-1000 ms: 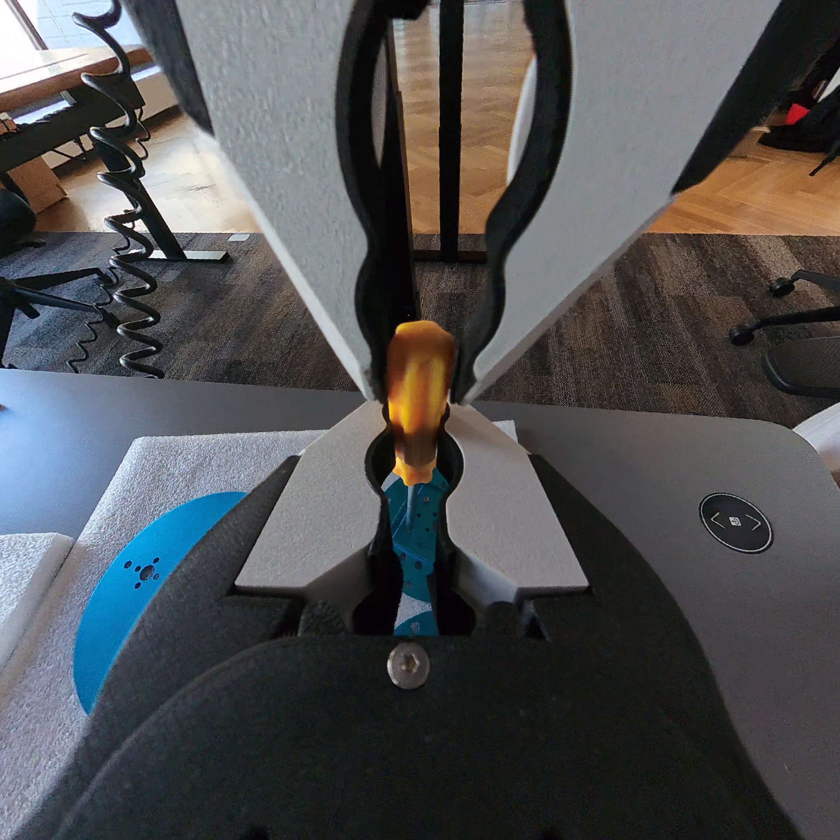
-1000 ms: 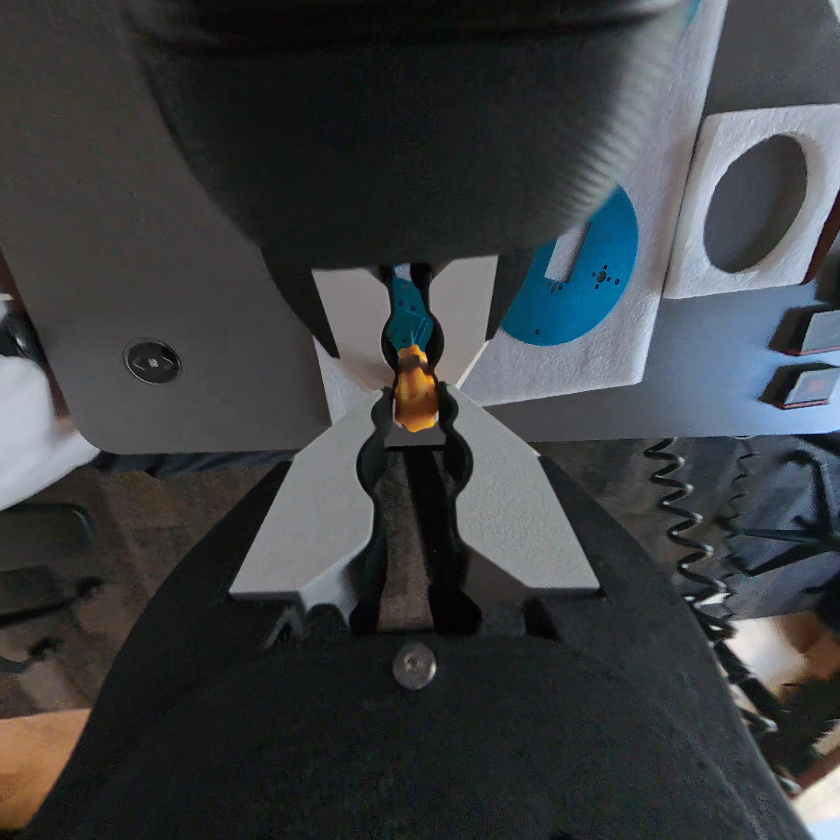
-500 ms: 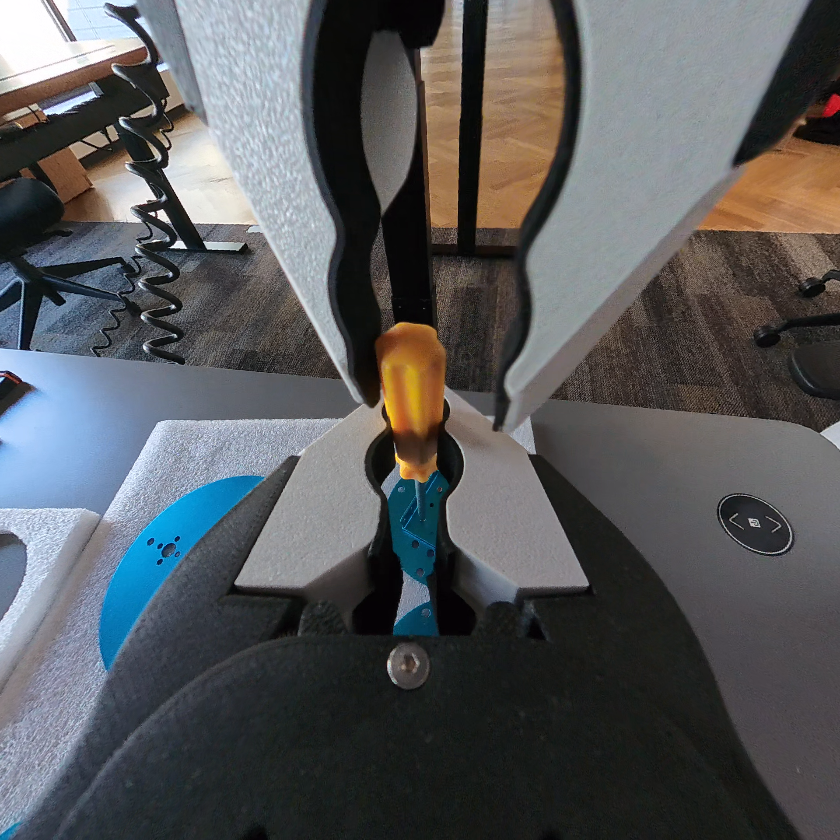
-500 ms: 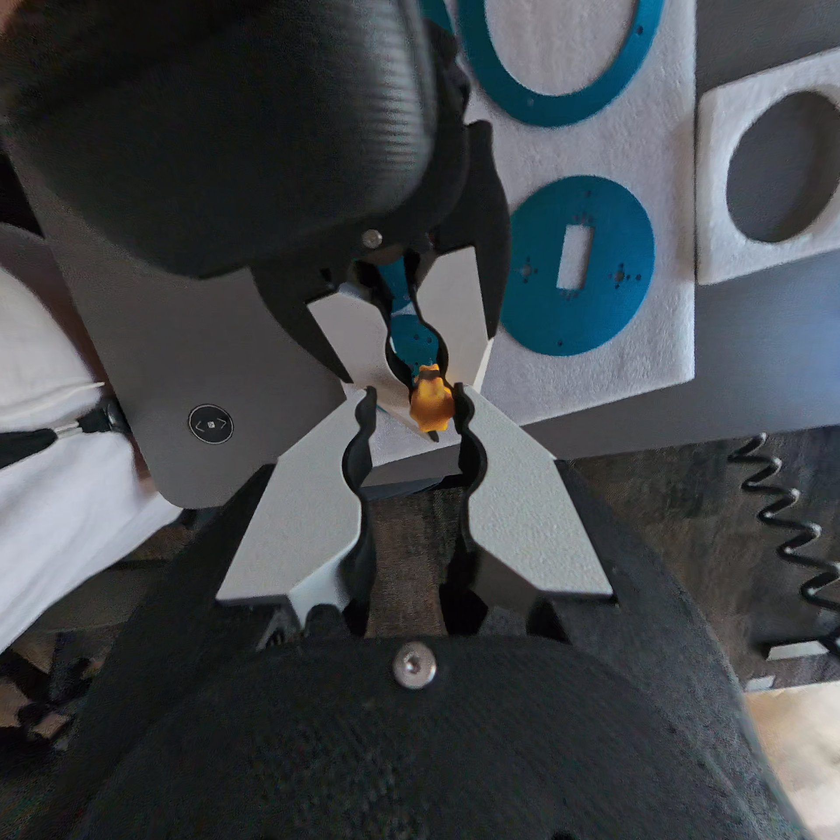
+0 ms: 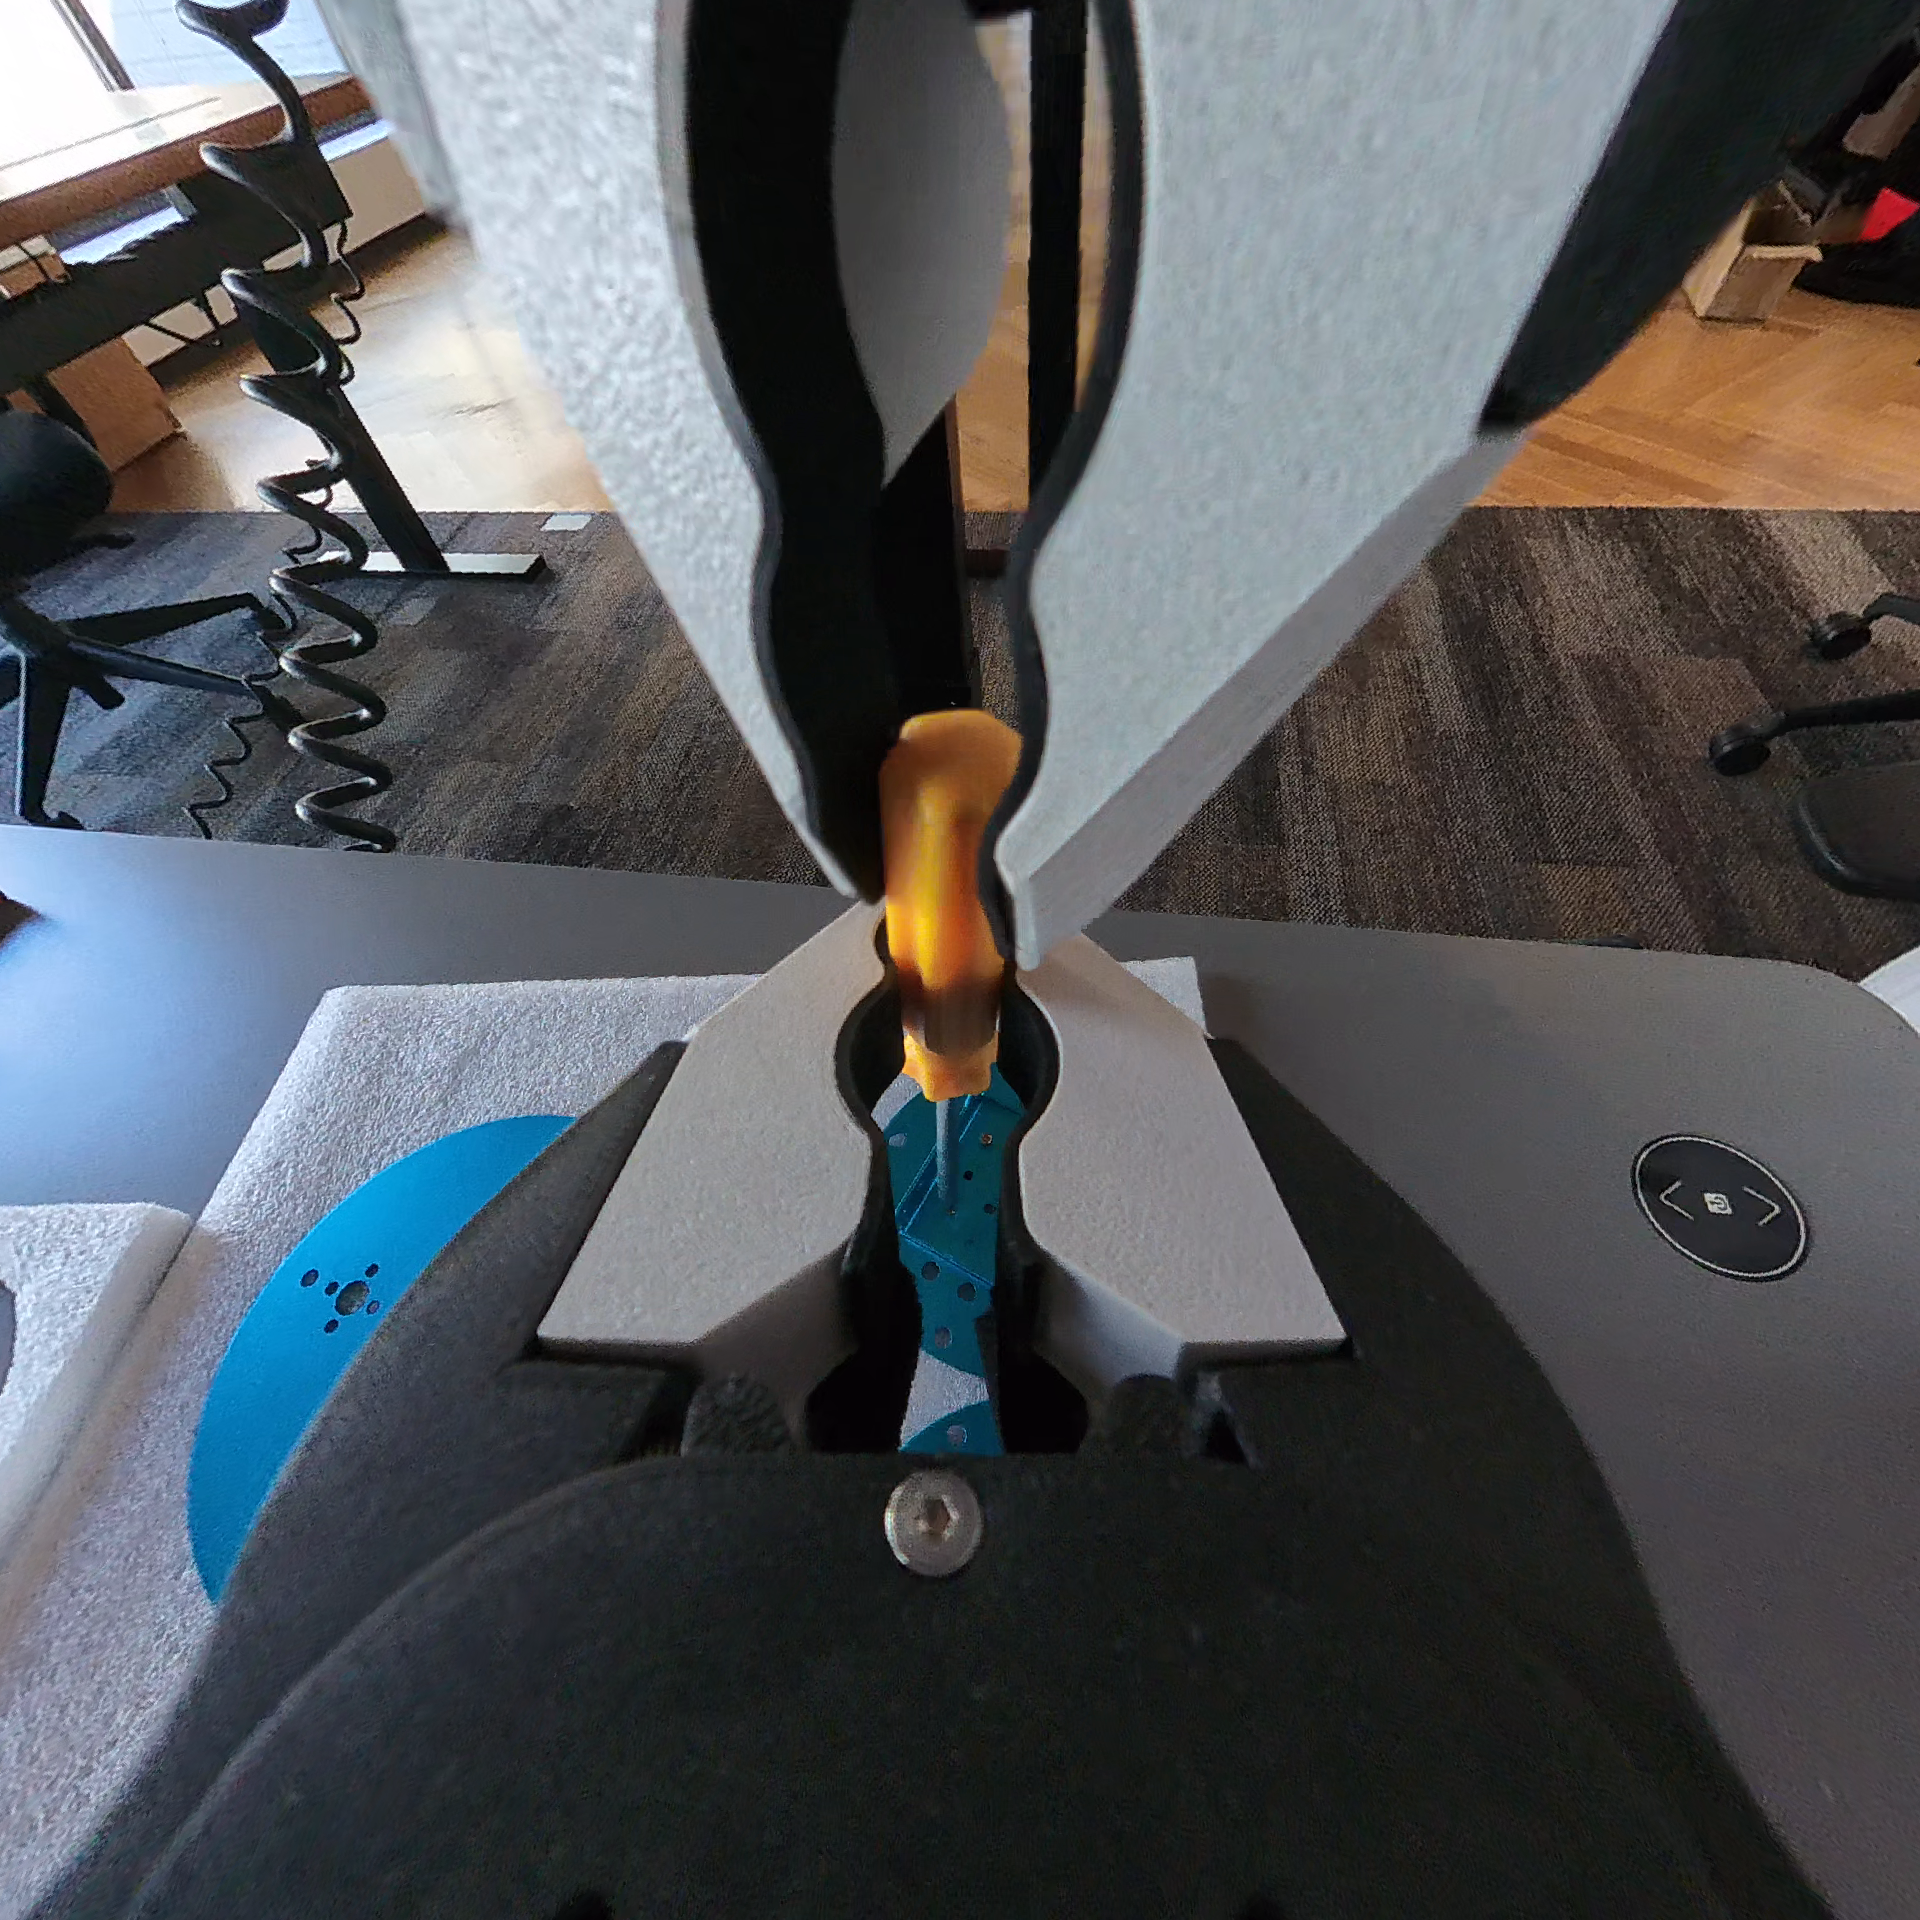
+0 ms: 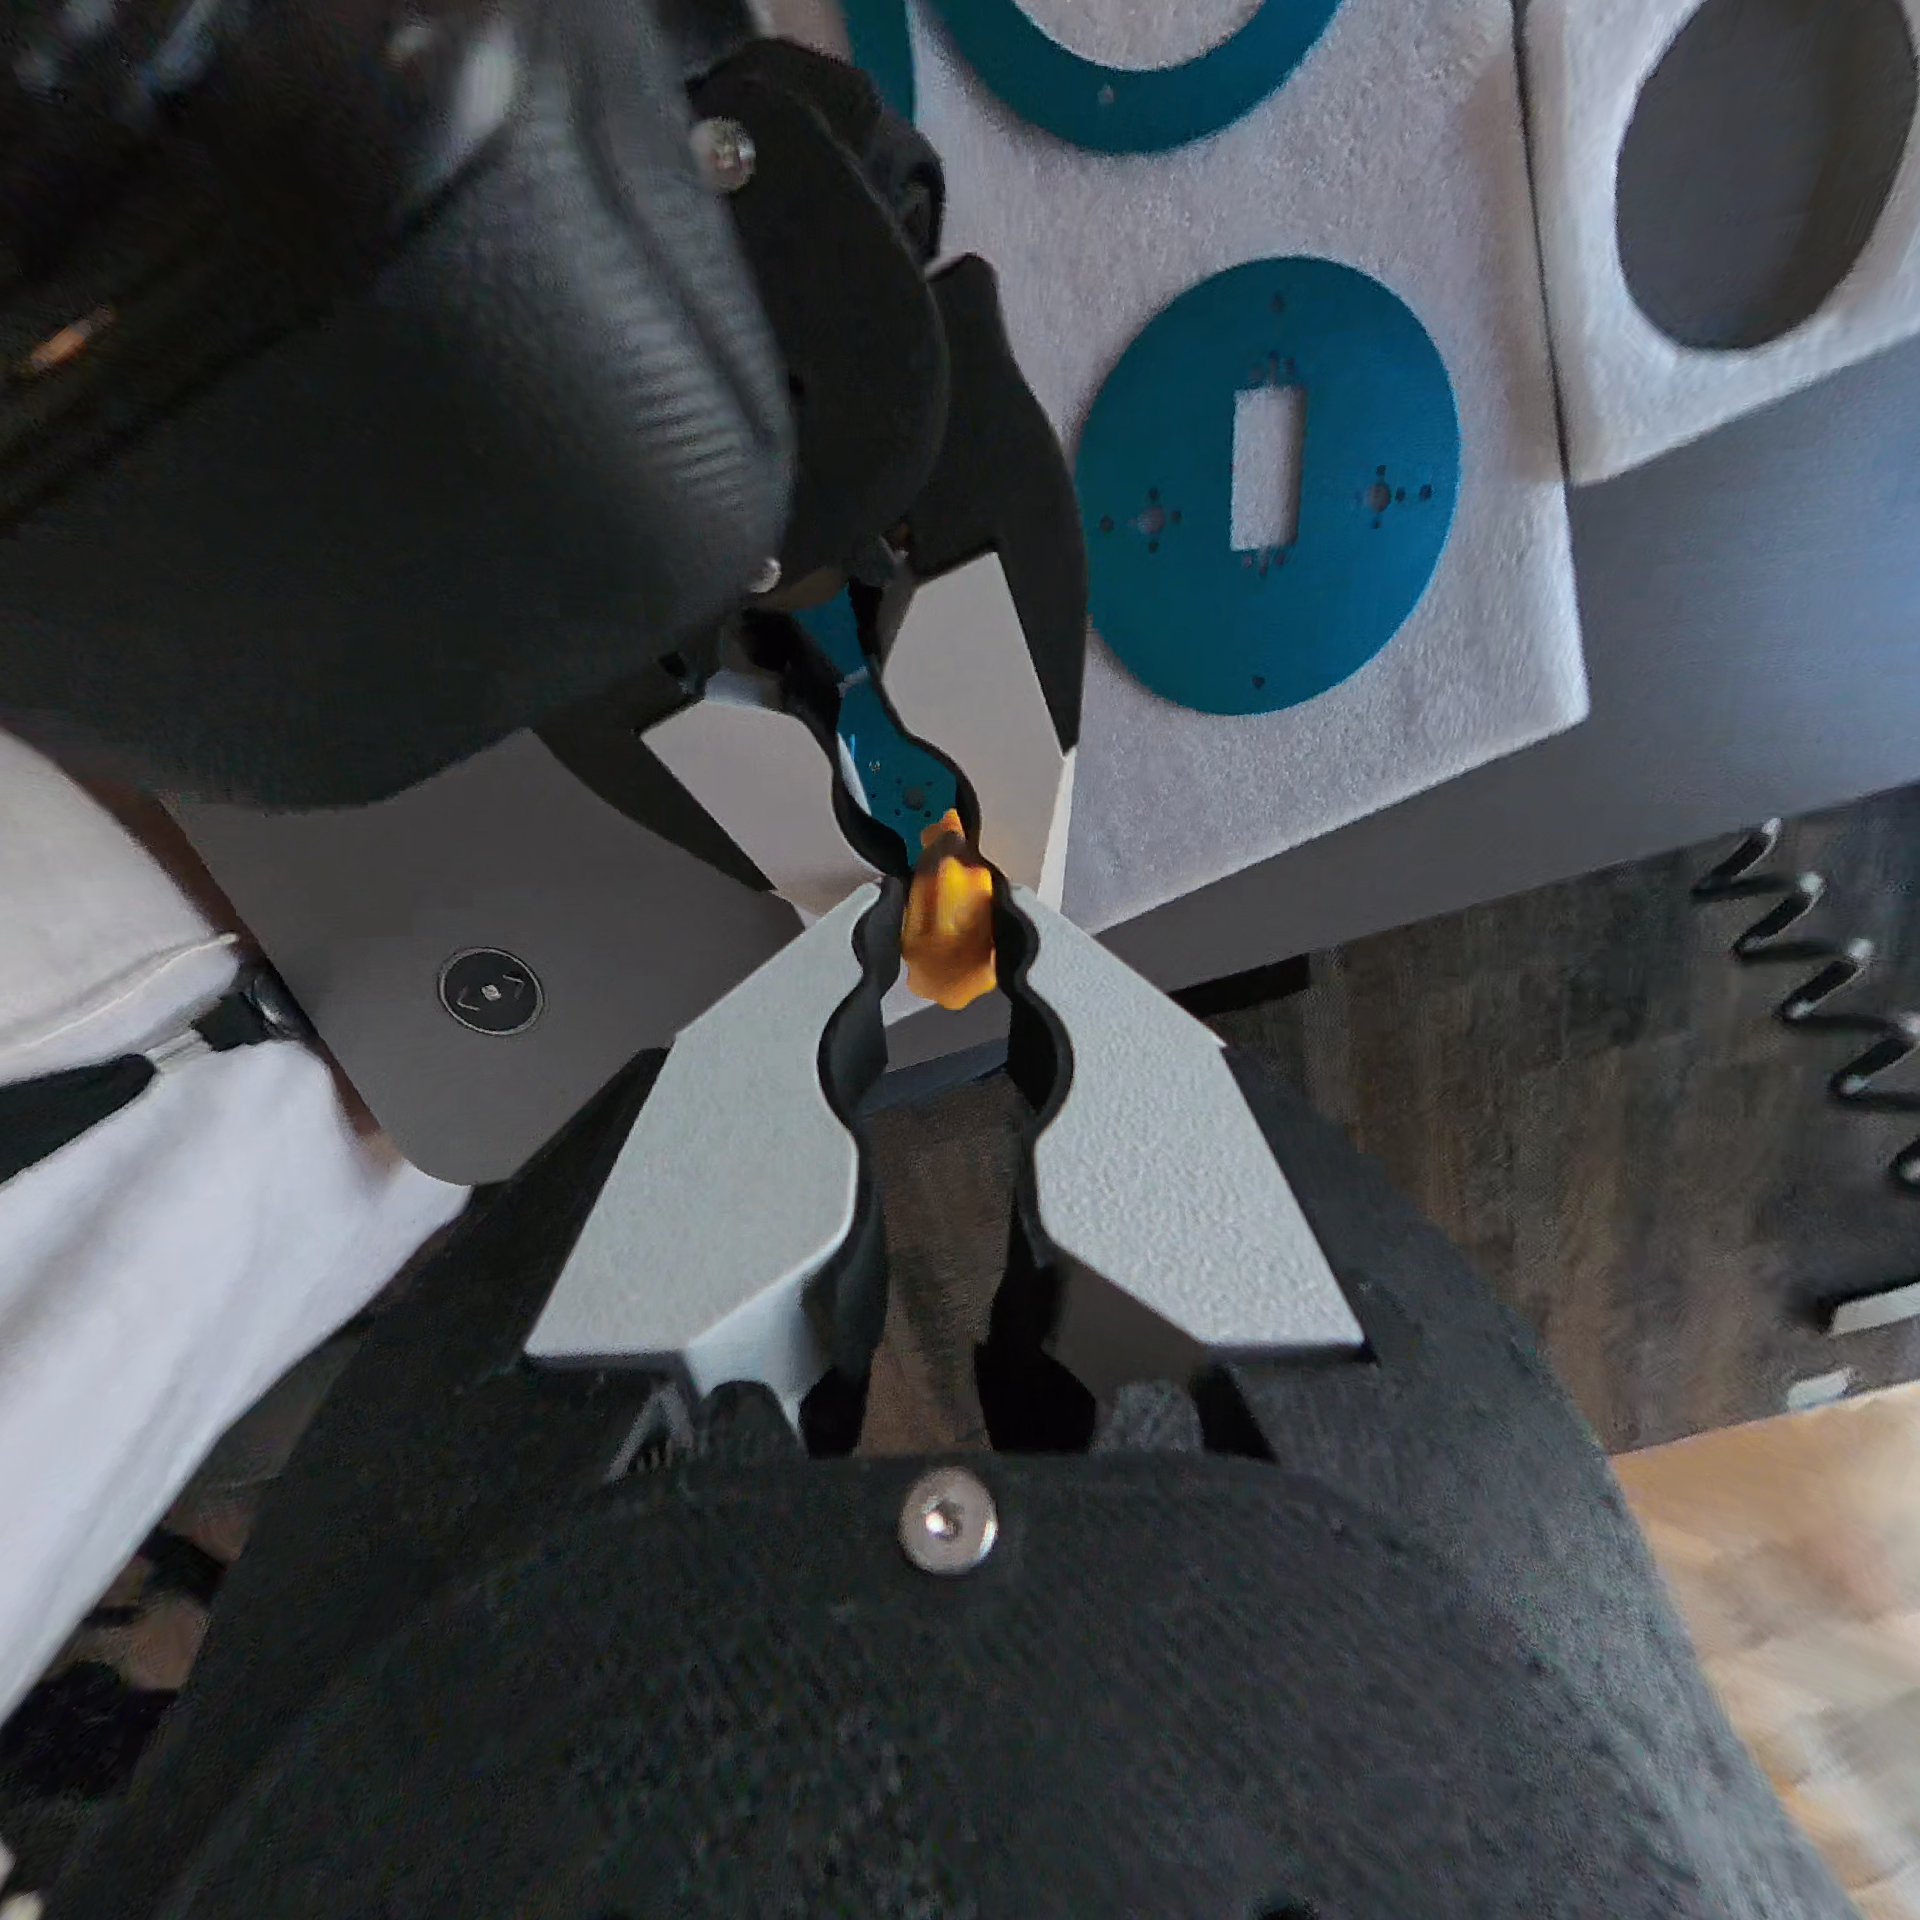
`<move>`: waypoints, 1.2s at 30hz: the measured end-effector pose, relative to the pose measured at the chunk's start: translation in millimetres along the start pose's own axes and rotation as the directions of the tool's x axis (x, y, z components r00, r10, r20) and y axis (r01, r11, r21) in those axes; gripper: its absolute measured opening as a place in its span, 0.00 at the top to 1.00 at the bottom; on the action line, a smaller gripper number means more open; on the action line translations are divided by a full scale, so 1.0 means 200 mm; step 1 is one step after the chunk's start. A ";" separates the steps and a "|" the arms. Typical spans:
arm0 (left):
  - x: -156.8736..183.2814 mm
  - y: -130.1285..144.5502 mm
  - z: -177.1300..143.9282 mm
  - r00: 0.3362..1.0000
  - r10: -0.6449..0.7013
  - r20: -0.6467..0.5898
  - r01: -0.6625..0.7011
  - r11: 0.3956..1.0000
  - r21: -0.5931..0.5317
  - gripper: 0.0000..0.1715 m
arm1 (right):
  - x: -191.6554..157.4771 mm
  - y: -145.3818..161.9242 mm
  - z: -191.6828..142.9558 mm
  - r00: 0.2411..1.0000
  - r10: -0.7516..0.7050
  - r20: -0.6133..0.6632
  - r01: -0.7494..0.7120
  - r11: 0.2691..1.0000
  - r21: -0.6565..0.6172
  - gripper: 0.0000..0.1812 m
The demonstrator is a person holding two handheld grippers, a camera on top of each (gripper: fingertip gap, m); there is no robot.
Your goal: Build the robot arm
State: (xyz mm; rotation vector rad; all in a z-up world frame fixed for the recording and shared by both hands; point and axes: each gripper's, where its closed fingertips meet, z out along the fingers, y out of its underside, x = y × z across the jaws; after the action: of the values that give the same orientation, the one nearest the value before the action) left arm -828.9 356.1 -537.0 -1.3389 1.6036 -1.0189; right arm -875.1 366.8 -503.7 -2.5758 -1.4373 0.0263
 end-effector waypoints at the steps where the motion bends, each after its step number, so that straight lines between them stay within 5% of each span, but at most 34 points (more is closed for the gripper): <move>1: 0.00 0.00 0.00 1.000 -0.003 -0.001 0.003 1.000 0.003 0.95 | -0.01 -0.01 0.00 0.998 -0.069 0.000 0.069 0.998 0.014 0.90; 7: 0.00 0.00 -0.01 1.000 -0.011 -0.002 0.011 1.000 0.007 0.95 | -0.01 -0.03 0.00 0.963 -0.270 -0.009 0.270 0.963 0.003 0.91; 15: -0.02 0.01 0.00 1.000 -0.009 0.013 0.009 1.000 -0.002 0.95 | 0.03 -0.01 0.00 0.997 0.080 -0.016 -0.080 0.997 -0.015 0.91; 20: 0.00 0.01 0.00 1.000 0.011 -0.002 -0.011 1.000 -0.004 0.94 | -0.03 -0.01 0.01 0.975 -0.221 -0.001 0.221 0.975 -0.015 0.89; 24: 0.01 0.01 0.00 1.000 0.016 -0.001 -0.016 1.000 -0.005 0.94 | -0.02 0.01 0.02 0.947 -0.320 -0.030 0.319 0.947 -0.049 0.91; 32: -0.02 0.02 -0.01 0.999 -0.042 0.005 0.042 0.999 -0.011 0.95 | 0.02 -0.02 0.02 0.994 0.110 0.010 -0.110 0.994 -0.014 0.91; 36: -0.01 0.02 -0.02 1.000 -0.021 0.002 0.021 1.000 -0.008 0.95 | -0.01 -0.03 0.03 0.998 -0.054 0.031 0.054 0.998 -0.015 0.90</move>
State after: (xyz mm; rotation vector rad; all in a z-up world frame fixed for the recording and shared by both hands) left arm -833.5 359.1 -539.3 -1.3641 1.5964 -1.0241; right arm -881.2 368.1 -507.9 -2.5582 -1.5234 0.0468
